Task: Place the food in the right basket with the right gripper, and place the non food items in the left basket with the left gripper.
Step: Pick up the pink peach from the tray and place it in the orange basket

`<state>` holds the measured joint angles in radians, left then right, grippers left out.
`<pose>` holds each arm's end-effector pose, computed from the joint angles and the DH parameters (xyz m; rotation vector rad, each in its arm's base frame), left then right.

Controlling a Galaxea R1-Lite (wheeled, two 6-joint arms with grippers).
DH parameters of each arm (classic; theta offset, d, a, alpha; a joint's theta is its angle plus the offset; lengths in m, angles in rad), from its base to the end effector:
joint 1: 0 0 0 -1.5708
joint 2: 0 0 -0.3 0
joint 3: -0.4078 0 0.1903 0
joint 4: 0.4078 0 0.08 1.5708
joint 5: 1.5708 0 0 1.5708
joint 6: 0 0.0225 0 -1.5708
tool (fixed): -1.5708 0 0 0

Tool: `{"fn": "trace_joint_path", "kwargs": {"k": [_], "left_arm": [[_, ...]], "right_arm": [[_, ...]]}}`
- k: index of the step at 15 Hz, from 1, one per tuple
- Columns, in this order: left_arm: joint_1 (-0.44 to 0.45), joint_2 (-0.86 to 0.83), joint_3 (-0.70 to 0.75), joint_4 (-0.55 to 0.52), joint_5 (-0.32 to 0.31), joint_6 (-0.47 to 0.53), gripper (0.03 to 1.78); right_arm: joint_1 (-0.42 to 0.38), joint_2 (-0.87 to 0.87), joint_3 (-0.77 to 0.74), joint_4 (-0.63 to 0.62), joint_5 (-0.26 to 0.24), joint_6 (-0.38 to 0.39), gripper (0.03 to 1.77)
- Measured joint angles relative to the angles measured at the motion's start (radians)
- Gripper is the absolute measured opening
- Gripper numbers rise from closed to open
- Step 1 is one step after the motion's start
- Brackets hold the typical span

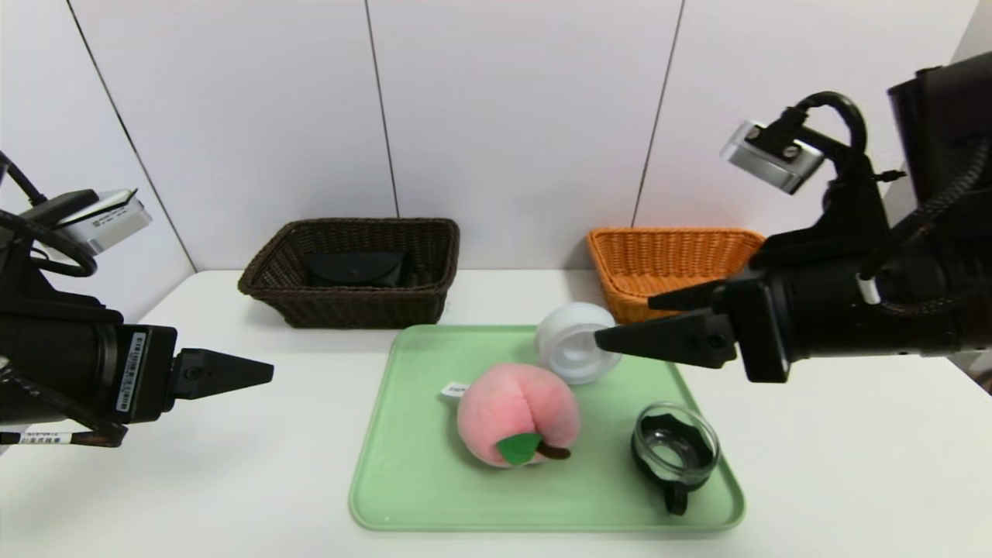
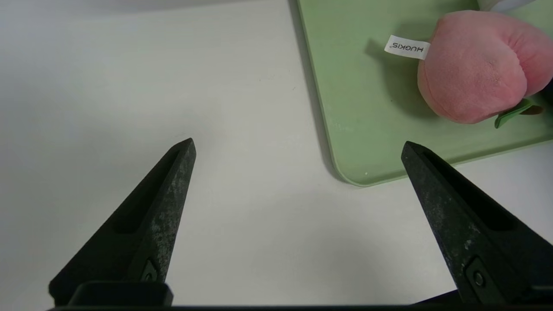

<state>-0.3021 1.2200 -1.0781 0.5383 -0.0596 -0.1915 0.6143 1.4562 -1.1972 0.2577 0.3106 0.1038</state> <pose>0.1525 -0.0489 0.2673 -0.0994 0.7090 -0.2811 0.1939 0.1451 0.2761 0.0132 0.5751 0.8747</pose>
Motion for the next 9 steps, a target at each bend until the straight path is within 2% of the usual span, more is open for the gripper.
{"fn": "trace_joint_path", "kwargs": {"k": [4, 6, 9], "left_arm": [[-0.002, -0.002, 0.003, 0.0, 0.001, -0.003, 1.69], [-0.001, -0.003, 0.003, -0.001, 0.001, -0.003, 1.69], [-0.002, -0.003, 0.0, -0.001, 0.0, -0.002, 1.69]], "right_arm": [[0.089, 0.108, -0.154, 0.109, -0.117, 0.095, 1.71], [0.133, 0.169, -0.224, 0.181, -0.205, 0.147, 1.71], [0.209, 0.243, -0.278, 0.201, -0.316, 0.219, 1.71]]}}
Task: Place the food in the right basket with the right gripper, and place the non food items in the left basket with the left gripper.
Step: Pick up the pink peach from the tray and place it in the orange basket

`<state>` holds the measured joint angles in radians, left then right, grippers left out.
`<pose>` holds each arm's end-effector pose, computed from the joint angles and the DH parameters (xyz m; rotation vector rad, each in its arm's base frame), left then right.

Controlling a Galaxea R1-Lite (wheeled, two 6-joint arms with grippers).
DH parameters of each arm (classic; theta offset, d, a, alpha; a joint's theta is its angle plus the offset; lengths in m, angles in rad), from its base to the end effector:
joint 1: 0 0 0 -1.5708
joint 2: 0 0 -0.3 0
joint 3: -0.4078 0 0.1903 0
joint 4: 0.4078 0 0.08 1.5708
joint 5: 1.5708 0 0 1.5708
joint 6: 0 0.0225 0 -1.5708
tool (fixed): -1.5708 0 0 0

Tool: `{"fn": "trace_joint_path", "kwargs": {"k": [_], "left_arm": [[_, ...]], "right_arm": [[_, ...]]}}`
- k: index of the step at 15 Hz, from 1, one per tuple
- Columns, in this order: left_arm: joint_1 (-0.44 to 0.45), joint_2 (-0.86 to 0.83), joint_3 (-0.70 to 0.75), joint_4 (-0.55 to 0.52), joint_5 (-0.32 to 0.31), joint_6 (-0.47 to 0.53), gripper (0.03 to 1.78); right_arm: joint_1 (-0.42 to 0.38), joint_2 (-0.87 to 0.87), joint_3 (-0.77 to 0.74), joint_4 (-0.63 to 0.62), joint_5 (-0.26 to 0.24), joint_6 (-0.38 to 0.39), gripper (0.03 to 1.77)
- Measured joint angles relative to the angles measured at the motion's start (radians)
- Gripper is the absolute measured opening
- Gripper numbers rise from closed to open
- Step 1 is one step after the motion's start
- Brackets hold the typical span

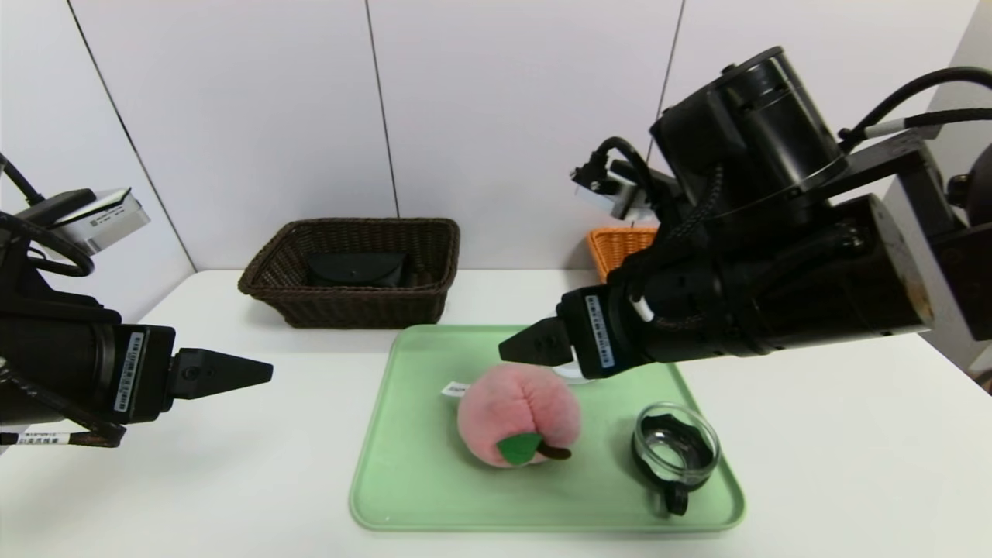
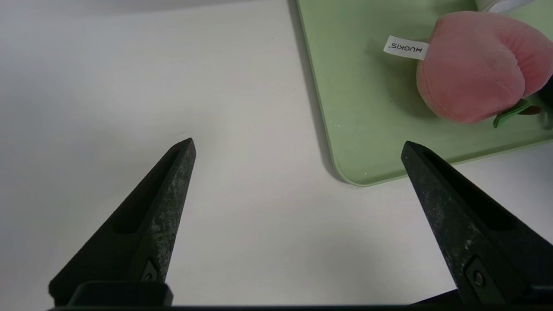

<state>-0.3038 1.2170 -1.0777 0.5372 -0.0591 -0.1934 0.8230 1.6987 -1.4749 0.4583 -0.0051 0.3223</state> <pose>0.1517 -0.0490 0.2678 -0.1010 0.7057 -0.2821 0.2074 0.2235 0.2677 0.0124 0.7565 0.6696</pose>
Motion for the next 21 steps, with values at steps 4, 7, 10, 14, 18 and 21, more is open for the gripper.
{"fn": "trace_joint_path", "kwargs": {"k": [4, 7, 10, 14, 18, 21], "left_arm": [[0.0, 0.001, 0.002, 0.0, -0.001, 0.0, 1.69], [-0.001, 0.002, 0.003, 0.0, 0.0, 0.0, 1.69], [-0.001, 0.006, 0.005, -0.001, 0.002, -0.002, 1.69], [-0.002, 0.009, 0.016, -0.028, 0.0, 0.0, 1.69], [-0.002, 0.01, 0.028, -0.039, -0.001, 0.0, 1.69], [-0.002, 0.012, 0.032, -0.04, -0.001, -0.002, 1.69]], "right_arm": [[0.074, 0.094, -0.091, 0.09, -0.082, 0.118, 1.71], [0.094, 0.15, -0.13, 0.117, -0.151, 0.165, 1.71], [0.11, 0.206, -0.159, 0.189, -0.216, 0.199, 1.71], [0.112, 0.251, -0.166, 0.19, -0.221, 0.2, 1.71], [0.111, 0.29, -0.169, 0.189, -0.269, 0.189, 1.71], [0.107, 0.317, -0.17, 0.19, -0.28, 0.182, 1.71]]}}
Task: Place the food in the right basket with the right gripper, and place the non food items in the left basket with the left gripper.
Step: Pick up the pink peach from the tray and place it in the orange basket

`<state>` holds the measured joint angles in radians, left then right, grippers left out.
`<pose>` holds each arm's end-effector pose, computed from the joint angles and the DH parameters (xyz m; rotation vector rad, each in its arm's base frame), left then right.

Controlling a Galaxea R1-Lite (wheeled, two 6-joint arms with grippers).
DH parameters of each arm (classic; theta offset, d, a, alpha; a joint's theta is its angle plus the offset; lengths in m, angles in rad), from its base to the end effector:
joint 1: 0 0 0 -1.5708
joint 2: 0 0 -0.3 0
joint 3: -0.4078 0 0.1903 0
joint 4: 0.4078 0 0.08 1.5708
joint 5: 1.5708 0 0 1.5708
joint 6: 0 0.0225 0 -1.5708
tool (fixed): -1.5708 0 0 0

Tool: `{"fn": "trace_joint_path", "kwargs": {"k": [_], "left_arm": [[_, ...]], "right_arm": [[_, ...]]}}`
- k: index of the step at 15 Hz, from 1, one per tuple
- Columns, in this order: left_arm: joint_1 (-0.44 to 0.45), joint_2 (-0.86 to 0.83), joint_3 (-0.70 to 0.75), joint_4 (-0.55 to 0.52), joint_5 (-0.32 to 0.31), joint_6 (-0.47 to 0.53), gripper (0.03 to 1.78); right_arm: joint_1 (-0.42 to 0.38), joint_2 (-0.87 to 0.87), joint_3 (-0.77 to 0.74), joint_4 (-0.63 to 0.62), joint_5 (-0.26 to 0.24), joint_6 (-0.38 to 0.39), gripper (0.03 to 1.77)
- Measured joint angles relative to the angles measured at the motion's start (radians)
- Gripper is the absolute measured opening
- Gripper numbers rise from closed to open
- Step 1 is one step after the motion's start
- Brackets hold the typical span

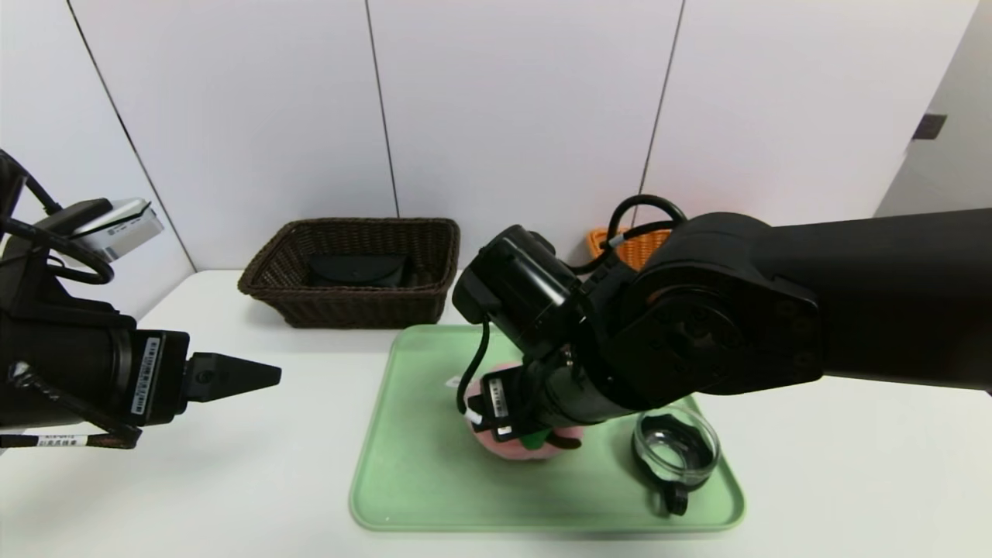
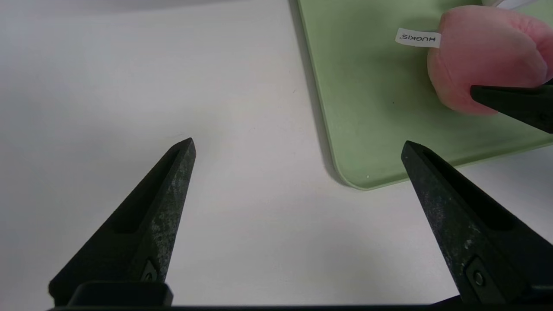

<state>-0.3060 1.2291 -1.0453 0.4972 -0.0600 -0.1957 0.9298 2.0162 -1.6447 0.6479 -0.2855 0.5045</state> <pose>0.1566 -0.0509 0.2604 -0.1021 0.7107 -0.2837 0.2279 0.2949 0.1911 -0.1319 0.9551 0.3504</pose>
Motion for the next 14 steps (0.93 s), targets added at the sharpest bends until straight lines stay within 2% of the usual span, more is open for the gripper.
{"fn": "trace_joint_path", "kwargs": {"k": [7, 9, 11, 14], "left_arm": [[0.0, 0.002, 0.02, 0.0, 0.002, -0.002, 1.69], [0.001, 0.002, 0.02, -0.011, 0.002, -0.001, 1.69], [0.001, 0.002, 0.021, -0.015, 0.0, 0.0, 1.69], [0.001, 0.001, 0.021, -0.015, 0.0, 0.002, 1.69]], "right_arm": [[-0.001, 0.054, 0.0, -0.007, 0.0, 0.0, 1.71], [0.001, 0.056, -0.001, -0.01, 0.0, -0.002, 1.36], [0.006, 0.054, -0.004, -0.01, 0.001, -0.003, 1.1], [0.01, 0.043, -0.005, -0.009, 0.006, -0.001, 0.85]]}}
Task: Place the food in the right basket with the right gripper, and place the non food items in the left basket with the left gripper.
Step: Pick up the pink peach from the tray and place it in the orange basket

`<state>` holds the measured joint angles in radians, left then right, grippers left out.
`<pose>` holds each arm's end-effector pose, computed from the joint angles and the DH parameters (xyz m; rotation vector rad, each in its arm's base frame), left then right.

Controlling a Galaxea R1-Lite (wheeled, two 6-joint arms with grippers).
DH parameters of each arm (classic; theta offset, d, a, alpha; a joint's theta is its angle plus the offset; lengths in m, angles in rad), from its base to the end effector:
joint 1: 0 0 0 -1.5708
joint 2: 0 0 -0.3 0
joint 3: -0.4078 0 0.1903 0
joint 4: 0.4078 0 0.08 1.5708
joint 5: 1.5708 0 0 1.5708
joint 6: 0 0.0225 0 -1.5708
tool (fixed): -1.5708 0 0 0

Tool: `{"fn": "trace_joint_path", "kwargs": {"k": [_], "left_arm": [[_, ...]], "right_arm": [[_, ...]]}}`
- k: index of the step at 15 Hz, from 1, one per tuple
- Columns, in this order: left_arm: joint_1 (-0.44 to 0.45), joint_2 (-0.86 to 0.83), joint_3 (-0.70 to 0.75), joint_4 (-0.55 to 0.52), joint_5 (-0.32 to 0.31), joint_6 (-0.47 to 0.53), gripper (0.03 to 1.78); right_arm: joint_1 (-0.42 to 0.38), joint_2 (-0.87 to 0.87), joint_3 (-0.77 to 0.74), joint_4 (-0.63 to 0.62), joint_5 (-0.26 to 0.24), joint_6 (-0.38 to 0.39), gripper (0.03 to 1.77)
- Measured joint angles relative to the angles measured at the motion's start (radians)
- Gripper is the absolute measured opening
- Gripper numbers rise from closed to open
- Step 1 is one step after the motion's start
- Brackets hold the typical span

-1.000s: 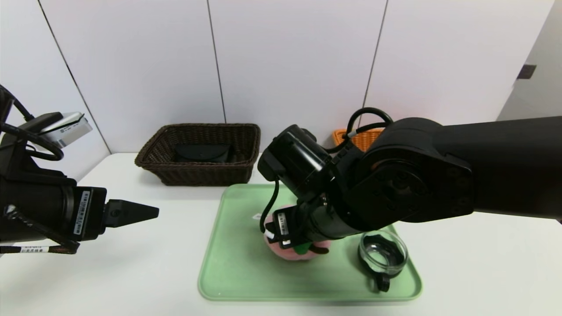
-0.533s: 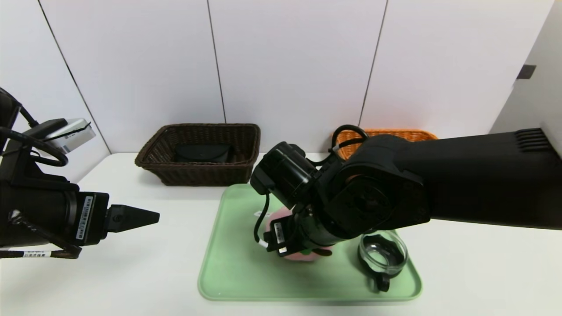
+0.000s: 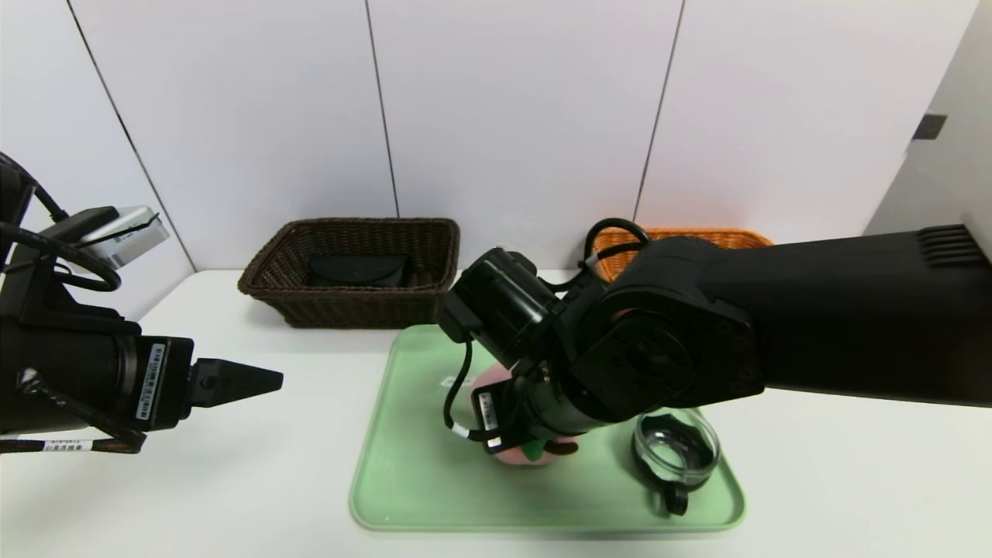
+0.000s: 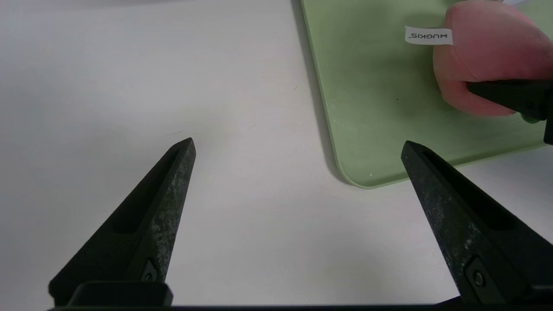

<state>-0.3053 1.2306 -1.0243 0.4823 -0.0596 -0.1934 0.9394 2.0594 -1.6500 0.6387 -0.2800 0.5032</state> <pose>0.1574 -0.0510 0.2558 -0.0989 0.7178 -0.2824 0.2304 0.3046 0.1765 -0.1542 0.9787 0.3549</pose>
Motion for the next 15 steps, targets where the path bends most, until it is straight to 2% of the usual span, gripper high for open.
{"fn": "trace_joint_path", "kwargs": {"k": [3, 7, 10, 12, 15], "left_arm": [[0.0, 0.0, 0.0, 0.0, 0.0, 0.0, 1.69], [-0.001, -0.001, -0.001, 0.0, -0.001, 0.002, 1.69], [-0.001, -0.004, -0.002, 0.0, -0.002, 0.004, 1.69], [-0.001, -0.009, -0.003, -0.001, -0.003, 0.005, 1.69], [-0.001, -0.014, -0.003, -0.001, -0.003, 0.005, 1.69]], "right_arm": [[0.006, -0.037, 0.0, 0.002, 0.011, 0.002, 0.66], [0.024, -0.102, -0.001, 0.004, 0.017, 0.002, 0.66], [0.028, -0.161, 0.0, 0.001, 0.056, 0.0, 0.66], [0.027, -0.207, -0.006, -0.001, 0.065, -0.009, 0.66], [-0.006, -0.264, -0.041, -0.002, 0.064, -0.033, 0.66]]}}
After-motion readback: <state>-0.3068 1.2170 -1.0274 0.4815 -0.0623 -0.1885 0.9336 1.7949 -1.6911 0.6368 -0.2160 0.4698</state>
